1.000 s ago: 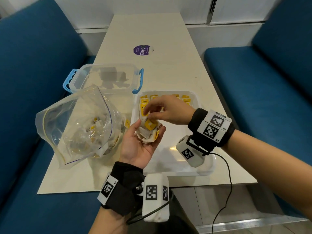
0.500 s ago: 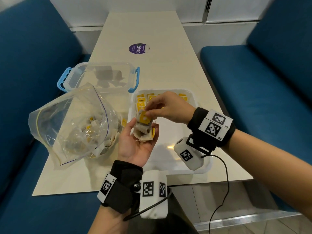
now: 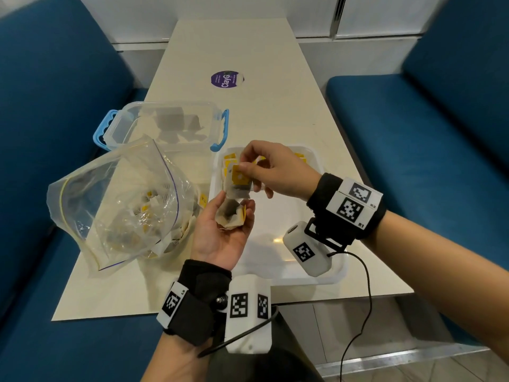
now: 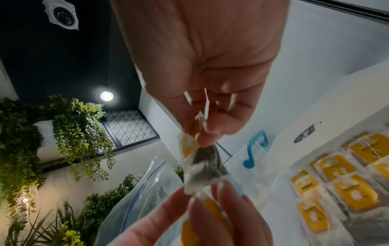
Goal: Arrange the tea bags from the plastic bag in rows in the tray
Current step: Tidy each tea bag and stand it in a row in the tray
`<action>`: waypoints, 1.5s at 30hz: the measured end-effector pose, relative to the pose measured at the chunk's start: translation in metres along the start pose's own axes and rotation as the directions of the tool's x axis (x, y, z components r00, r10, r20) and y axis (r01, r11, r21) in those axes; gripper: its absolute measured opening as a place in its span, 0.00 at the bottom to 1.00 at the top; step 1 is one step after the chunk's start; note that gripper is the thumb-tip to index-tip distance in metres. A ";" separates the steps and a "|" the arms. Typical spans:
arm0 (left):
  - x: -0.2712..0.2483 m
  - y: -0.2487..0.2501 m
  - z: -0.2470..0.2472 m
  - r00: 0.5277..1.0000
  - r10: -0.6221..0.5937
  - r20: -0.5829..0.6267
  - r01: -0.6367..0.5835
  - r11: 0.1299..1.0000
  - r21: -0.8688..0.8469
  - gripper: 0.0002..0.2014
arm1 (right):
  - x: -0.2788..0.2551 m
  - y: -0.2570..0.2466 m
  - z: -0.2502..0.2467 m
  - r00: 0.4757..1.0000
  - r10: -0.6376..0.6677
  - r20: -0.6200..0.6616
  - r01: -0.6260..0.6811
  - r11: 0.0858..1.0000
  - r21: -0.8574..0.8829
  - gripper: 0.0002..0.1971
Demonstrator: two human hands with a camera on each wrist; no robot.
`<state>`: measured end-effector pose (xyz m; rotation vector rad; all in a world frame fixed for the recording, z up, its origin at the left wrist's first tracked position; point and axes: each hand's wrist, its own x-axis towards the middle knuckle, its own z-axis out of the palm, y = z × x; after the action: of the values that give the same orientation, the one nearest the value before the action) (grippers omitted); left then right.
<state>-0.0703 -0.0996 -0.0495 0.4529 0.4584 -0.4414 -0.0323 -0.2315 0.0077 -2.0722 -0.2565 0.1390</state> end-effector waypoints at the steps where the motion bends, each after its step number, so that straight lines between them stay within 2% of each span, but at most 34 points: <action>1: 0.000 0.000 0.000 1.000 0.004 -0.011 -0.004 1.000 -0.005 0.14 | 0.000 -0.001 -0.002 1.000 -0.005 0.005 0.005 1.000 -0.015 0.08; 5: 0.000 -0.002 0.002 0.998 0.011 -0.056 -0.011 1.000 -0.012 0.08 | 0.002 -0.006 -0.008 1.000 -0.010 -0.016 0.010 1.000 -0.015 0.01; 8: 0.000 -0.003 0.004 0.998 0.019 -0.052 -0.019 1.000 0.000 0.05 | 0.004 -0.009 -0.013 0.996 -0.023 -0.088 0.018 0.998 -0.061 0.05; 10: -0.002 -0.003 0.005 0.999 0.023 -0.041 -0.022 1.000 0.016 0.07 | 0.006 -0.011 -0.017 0.993 -0.035 -0.115 0.019 0.990 -0.138 0.07; 13: -0.003 -0.004 0.005 0.998 0.020 -0.058 -0.018 0.999 0.032 0.05 | 0.007 -0.013 -0.024 0.996 -0.007 -0.093 0.001 0.998 -0.071 0.05; 16: -0.002 -0.004 0.003 0.997 0.030 -0.073 -0.027 0.999 0.042 0.05 | 0.008 -0.012 -0.027 0.993 -0.030 -0.114 0.005 0.978 -0.209 0.06; 20: -0.004 -0.004 0.002 0.997 0.036 -0.071 -0.033 0.999 0.039 0.06 | 0.006 -0.011 -0.027 0.996 0.004 -0.093 -0.013 0.994 -0.104 0.04; 25: -0.005 -0.003 0.001 0.997 0.041 -0.063 -0.040 0.999 0.030 0.06 | 0.010 -0.001 -0.024 0.994 0.010 -0.111 -0.020 0.996 -0.089 0.03; 29: -0.005 -0.002 -0.001 0.998 0.039 -0.057 -0.038 0.999 0.020 0.06 | 0.017 0.008 -0.023 0.990 0.030 -0.134 -0.057 0.978 -0.203 0.04; 32: -0.005 -0.001 -0.003 0.997 0.047 -0.055 -0.046 0.999 0.022 0.06 | 0.022 0.018 -0.021 0.993 0.101 -0.066 -0.107 0.990 -0.097 0.03; 35: -0.006 -0.001 -0.003 0.998 0.041 -0.048 -0.040 0.999 0.021 0.07 | 0.026 0.028 -0.017 0.990 0.112 -0.088 -0.125 0.980 -0.152 0.03; 38: -0.007 0.000 -0.004 0.998 0.035 -0.045 -0.034 0.999 0.026 0.07 | 0.028 0.036 -0.015 0.988 0.143 -0.052 -0.149 0.982 -0.115 0.03; 41: -0.006 0.001 -0.004 0.998 0.035 -0.048 -0.034 0.999 0.022 0.07 | 0.031 0.043 -0.014 0.987 0.131 -0.094 -0.143 0.981 -0.133 0.03; 45: -0.007 0.000 -0.005 0.998 0.039 -0.055 -0.037 0.999 0.027 0.07 | 0.035 0.051 -0.010 0.977 0.210 -0.046 -0.207 0.976 0.059 0.03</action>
<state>-0.0775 -0.0947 -0.0500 0.4988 0.4975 -0.3990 0.0104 -0.2558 -0.0316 -2.0421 -0.0021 0.2170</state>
